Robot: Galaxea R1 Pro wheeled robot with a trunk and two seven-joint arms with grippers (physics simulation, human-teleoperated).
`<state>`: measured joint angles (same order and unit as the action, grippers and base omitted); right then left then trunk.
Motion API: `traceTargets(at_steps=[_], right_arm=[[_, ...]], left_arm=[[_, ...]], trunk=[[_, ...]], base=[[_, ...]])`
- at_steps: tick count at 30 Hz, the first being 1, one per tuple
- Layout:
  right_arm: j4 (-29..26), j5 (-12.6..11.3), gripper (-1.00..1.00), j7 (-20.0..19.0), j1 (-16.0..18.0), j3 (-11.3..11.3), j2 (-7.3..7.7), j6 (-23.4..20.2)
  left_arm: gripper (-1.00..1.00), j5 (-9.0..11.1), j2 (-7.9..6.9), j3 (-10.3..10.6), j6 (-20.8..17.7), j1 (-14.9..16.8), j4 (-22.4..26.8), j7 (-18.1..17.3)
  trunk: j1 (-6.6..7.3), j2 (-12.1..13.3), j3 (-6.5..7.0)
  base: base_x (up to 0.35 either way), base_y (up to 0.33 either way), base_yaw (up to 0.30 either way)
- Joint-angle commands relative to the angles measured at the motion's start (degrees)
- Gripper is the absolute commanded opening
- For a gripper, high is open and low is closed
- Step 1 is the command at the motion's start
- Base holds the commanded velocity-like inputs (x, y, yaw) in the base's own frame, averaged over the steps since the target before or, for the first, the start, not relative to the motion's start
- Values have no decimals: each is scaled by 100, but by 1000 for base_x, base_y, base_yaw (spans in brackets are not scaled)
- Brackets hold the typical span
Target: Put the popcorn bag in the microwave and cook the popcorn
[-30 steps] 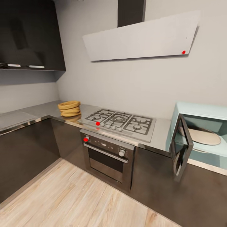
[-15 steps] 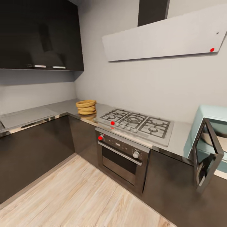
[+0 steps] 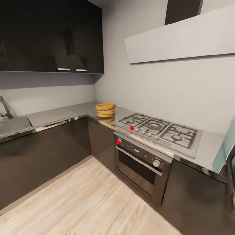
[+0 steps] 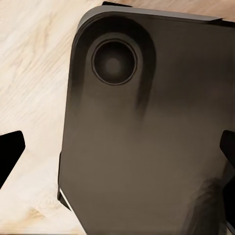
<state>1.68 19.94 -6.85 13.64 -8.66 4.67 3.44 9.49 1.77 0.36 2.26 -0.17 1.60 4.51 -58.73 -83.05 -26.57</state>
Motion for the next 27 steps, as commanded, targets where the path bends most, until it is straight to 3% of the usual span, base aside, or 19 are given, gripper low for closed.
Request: traceTargets(at_steps=[1, 13, 27], right_arm=[[17, 36, 100, -19, 8, -50, 19, 26], [17, 62, 100, -40, 8, -40, 9, 7], [17, 68, 100, -52, 8, -22, 16, 7]], left_arm=[[100, 44, 5, 8, 11, -1, 7, 14], [100, 46, 1, 15, -1, -1, 7, -12], [100, 45, -1, 15, -1, -1, 7, -38]], trunk=[[0, -3, -5], [0, -3, -5], [0, -3, -5]], base=[[0, 0, 174], [54, 16, 20], [224, 267, 0]])
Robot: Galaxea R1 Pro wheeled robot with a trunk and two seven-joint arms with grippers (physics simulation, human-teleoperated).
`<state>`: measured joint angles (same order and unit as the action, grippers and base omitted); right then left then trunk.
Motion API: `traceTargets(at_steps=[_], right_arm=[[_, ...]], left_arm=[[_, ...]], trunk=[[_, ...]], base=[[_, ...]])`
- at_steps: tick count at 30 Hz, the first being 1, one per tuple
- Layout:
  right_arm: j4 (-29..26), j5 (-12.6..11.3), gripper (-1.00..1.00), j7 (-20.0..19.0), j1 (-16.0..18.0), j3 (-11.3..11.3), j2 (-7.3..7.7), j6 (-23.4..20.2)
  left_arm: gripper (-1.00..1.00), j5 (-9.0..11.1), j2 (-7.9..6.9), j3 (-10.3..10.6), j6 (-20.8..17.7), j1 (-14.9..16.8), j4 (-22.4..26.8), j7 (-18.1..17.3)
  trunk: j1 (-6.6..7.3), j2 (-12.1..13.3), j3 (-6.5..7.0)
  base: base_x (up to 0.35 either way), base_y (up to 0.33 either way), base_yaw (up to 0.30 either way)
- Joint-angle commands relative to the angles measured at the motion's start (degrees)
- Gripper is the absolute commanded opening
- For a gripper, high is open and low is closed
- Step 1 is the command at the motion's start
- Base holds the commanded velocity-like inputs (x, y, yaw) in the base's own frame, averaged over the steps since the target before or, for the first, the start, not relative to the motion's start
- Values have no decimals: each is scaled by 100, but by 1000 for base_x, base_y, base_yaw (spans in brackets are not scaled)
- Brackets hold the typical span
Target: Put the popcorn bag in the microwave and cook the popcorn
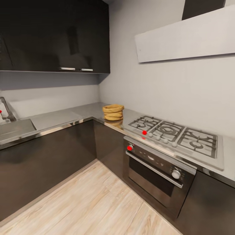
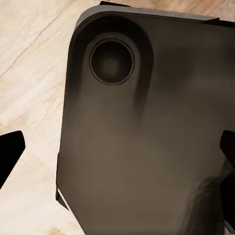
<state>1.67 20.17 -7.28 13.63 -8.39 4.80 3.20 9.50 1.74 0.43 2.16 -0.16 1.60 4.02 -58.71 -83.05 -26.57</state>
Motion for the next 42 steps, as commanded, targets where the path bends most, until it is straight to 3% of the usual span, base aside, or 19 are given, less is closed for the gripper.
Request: traceTargets(at_steps=[1, 9, 42], right_arm=[[18, 42, 100, -9, 8, -48, 3, 32], [18, 56, 100, -16, 8, -40, -21, 32], [18, 66, 100, -20, 8, -40, -23, 23]], left_arm=[[100, 45, 2, 7, 11, -2, 7, 11], [100, 52, 2, 10, 4, -2, 7, 11], [100, 57, 2, 7, -11, -2, 7, 11]], trunk=[[-2, -3, -5], [-2, -3, -5], [-2, -3, -5]], base=[[162, 319, 0], [207, 286, 0], [319, 124, 0]])
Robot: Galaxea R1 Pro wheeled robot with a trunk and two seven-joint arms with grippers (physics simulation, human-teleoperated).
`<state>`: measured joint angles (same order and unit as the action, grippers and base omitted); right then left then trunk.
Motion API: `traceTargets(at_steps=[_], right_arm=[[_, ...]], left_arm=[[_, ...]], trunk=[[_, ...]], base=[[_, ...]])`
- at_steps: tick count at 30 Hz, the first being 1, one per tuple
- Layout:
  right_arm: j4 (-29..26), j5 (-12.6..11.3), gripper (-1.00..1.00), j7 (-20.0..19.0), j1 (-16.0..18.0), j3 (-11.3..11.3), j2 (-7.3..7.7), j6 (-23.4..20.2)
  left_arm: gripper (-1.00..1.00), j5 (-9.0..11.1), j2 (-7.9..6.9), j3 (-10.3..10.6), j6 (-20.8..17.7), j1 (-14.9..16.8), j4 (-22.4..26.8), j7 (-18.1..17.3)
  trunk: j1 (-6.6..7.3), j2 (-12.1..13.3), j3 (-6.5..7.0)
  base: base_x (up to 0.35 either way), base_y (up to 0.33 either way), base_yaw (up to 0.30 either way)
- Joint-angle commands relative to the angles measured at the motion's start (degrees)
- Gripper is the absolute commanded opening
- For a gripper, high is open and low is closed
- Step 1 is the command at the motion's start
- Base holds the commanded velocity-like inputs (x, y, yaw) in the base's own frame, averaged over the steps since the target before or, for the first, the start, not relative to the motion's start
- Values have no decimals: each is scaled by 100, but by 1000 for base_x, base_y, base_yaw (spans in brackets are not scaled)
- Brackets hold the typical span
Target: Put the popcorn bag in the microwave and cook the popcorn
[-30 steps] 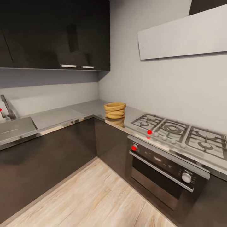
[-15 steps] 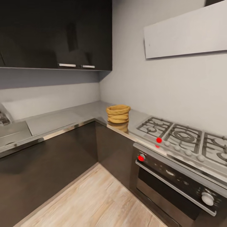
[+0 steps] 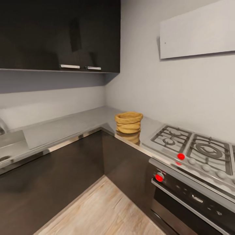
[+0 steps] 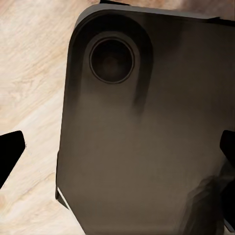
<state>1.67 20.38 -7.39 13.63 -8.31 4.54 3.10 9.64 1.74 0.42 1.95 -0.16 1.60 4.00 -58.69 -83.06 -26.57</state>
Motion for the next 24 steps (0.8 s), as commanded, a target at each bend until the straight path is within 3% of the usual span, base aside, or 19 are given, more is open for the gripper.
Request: traceTargets(at_steps=[1, 24], right_arm=[[18, 45, 100, -12, 8, -48, 3, 32], [18, 115, 100, -9, 8, -39, 12, 41]], left_arm=[[100, 44, 2, 8, 8, -2, 7, 13], [100, 39, 2, 9, 16, -2, 7, 13]], trunk=[[-3, -2, -5], [-3, -2, -5]], base=[[320, 159, 0], [320, 159, 0]])
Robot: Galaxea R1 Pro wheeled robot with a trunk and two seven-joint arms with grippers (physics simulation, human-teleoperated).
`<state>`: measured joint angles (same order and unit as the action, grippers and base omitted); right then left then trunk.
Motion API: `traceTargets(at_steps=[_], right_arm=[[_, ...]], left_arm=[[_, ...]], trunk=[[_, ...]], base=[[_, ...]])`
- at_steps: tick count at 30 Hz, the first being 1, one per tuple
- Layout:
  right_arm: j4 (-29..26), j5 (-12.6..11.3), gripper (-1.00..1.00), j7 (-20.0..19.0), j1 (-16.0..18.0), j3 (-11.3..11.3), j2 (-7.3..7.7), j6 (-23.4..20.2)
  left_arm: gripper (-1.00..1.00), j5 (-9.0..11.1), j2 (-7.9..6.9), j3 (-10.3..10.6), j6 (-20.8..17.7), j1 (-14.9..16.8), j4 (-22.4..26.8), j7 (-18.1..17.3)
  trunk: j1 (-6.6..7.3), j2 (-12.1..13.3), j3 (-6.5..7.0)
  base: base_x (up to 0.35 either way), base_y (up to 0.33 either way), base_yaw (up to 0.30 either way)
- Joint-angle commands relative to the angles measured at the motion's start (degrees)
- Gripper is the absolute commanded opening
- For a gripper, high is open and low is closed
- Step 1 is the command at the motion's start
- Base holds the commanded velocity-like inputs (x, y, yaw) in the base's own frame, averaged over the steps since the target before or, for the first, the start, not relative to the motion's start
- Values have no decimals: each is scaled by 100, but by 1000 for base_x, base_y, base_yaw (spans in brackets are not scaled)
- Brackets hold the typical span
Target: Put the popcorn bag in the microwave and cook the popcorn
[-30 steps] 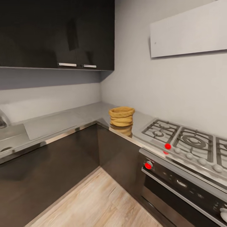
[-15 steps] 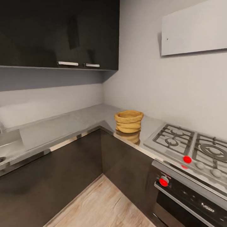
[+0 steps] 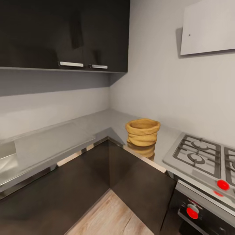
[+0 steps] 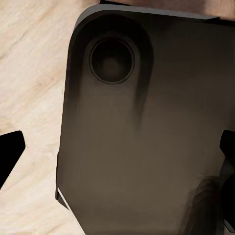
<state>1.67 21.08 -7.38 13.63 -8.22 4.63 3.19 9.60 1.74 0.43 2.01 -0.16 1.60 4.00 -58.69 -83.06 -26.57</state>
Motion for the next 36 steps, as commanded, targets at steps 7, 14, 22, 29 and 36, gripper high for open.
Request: traceTargets(at_steps=[7, 14, 22, 29, 36], right_arm=[[18, 45, 100, 1, 8, -49, 3, 32], [18, 37, 100, 19, 8, -49, -1, 26], [18, 20, 100, 36, 8, -55, 9, 12], [18, 11, 100, 38, 8, -64, 38, 3], [18, 10, 100, 30, 8, -58, 25, -11]], left_arm=[[100, 42, 6, 5, 18, -2, 7, 13], [100, 29, 14, -1, 30, -2, 7, 64], [100, 224, 11, 1, 36, -2, 7, 75], [100, 227, 9, 1, 36, -2, 7, 75], [100, 227, 11, 1, 36, -2, 7, 75]], trunk=[[-3, -2, -5], [-3, -2, -5], [150, 278, 121], [238, 439, 193], [260, 479, 211]], base=[[306, 144, 0], [35, 11, 0], [0, 0, 0], [0, 0, 0], [0, 0, 0]])
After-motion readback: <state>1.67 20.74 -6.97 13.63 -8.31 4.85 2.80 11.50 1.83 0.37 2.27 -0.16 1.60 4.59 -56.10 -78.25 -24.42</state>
